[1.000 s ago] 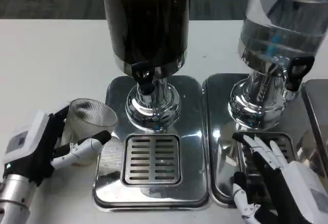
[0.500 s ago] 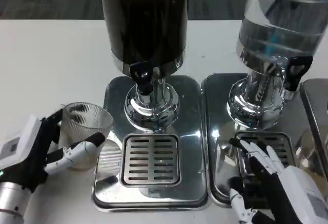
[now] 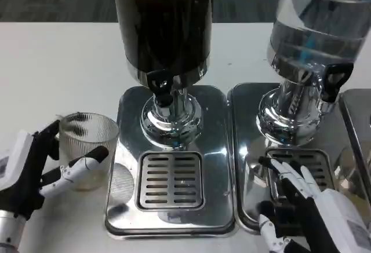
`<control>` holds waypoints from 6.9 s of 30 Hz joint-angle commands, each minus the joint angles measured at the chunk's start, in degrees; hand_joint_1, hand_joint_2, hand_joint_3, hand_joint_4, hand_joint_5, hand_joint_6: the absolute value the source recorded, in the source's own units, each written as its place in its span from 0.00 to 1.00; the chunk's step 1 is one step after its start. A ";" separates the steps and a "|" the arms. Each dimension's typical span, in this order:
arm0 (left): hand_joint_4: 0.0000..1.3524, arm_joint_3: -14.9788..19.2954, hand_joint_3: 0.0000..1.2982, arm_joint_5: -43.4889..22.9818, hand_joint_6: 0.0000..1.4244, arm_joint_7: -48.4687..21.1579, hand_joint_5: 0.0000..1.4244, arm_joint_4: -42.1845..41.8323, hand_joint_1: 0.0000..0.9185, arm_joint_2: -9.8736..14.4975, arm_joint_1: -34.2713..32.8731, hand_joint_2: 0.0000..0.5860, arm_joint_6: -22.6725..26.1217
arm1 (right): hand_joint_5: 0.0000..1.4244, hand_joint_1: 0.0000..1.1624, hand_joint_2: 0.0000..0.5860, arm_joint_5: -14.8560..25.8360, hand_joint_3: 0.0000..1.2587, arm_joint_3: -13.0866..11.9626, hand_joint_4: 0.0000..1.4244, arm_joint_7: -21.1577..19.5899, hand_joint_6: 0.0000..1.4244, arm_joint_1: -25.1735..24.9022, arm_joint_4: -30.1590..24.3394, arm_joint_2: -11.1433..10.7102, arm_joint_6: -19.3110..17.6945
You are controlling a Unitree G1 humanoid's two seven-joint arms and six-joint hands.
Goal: Grasp the cup under the faucet to collect the drink, then remove the cup.
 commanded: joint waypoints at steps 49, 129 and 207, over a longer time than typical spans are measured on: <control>0.38 -2.82 0.33 2.14 0.60 -4.06 0.56 -3.31 0.17 -6.97 -3.31 0.39 -3.90 | 0.00 0.46 0.99 -0.70 0.11 0.42 0.06 -2.53 0.09 4.94 -4.06 1.05 -1.43; 0.04 -1.10 0.10 -3.98 0.12 -13.68 0.12 -18.18 0.00 2.35 3.18 0.11 -4.62 | 0.02 0.46 0.99 1.82 0.12 0.84 0.07 -1.26 0.14 -0.90 -1.37 1.47 0.27; 0.00 17.98 0.05 -66.22 0.00 -94.73 0.02 -47.21 0.00 -2.56 -5.99 0.08 57.13 | 0.04 0.46 0.99 4.81 0.13 2.37 0.07 -1.12 0.11 -4.35 1.70 2.87 1.65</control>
